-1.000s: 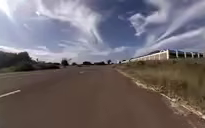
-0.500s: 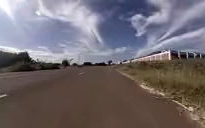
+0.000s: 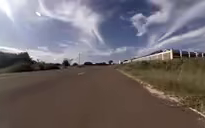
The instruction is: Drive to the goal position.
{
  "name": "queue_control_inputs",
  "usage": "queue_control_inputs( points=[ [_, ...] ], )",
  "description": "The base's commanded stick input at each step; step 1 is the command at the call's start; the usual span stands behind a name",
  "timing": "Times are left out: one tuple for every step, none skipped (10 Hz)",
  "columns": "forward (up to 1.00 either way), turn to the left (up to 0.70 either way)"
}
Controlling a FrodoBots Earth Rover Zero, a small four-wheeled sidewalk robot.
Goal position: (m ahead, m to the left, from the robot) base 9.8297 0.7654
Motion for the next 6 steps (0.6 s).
queue_control_inputs(
  points=[
    [0.85, 0.0],
    [0.85, 0.0],
    [0.85, 0.0],
    [0.85, 0.0],
    [0.85, 0.0],
    [0.85, 0.0]
  ],
)
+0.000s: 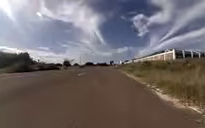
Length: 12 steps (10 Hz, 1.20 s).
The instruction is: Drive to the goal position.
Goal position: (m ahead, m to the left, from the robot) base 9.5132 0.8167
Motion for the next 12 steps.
queue_control_inputs(
  points=[
    [0.85, 0.0],
    [0.85, 0.0],
    [0.85, 0.0],
    [0.85, 0.0],
    [0.85, 0.0],
    [0.85, 0.0],
    [0.85, 0.0],
    [0.85, -0.23],
    [0.85, -0.25],
    [0.85, -0.27],
    [0.85, -0.24],
    [0.85, 0.0]
  ],
)
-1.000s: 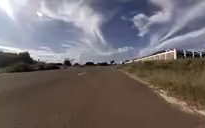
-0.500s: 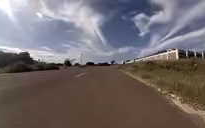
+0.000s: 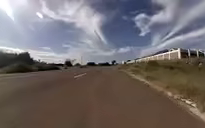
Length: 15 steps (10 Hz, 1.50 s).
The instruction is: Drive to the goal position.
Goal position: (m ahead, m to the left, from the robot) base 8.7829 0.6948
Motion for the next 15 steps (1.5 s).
queue_control_inputs(
  points=[
    [0.85, 0.0],
    [0.85, 0.0],
    [0.85, 0.0],
    [0.85, 0.0],
    [0.85, 0.0],
    [0.85, 0.0],
    [0.85, 0.0],
    [0.85, 0.0],
    [0.85, 0.0],
    [0.85, 0.0],
    [0.85, 0.0],
    [0.85, 0.0],
    [0.85, 0.0],
    [0.85, 0.0],
    [0.85, -0.1]
  ],
)
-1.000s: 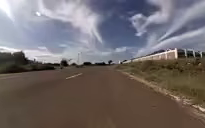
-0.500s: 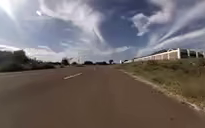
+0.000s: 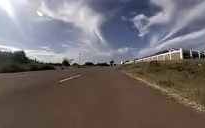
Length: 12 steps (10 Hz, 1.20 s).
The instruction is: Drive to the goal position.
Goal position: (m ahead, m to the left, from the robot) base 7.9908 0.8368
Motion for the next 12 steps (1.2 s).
queue_control_inputs(
  points=[
    [0.85, -0.34],
    [0.85, -0.34],
    [0.85, -0.34],
    [0.85, -0.26],
    [0.85, 0.0],
    [0.85, 0.0],
    [0.85, 0.0],
    [0.85, 0.0],
    [0.85, 0.0],
    [0.85, 0.0],
    [0.85, 0.0],
    [0.85, 0.0]
  ],
)
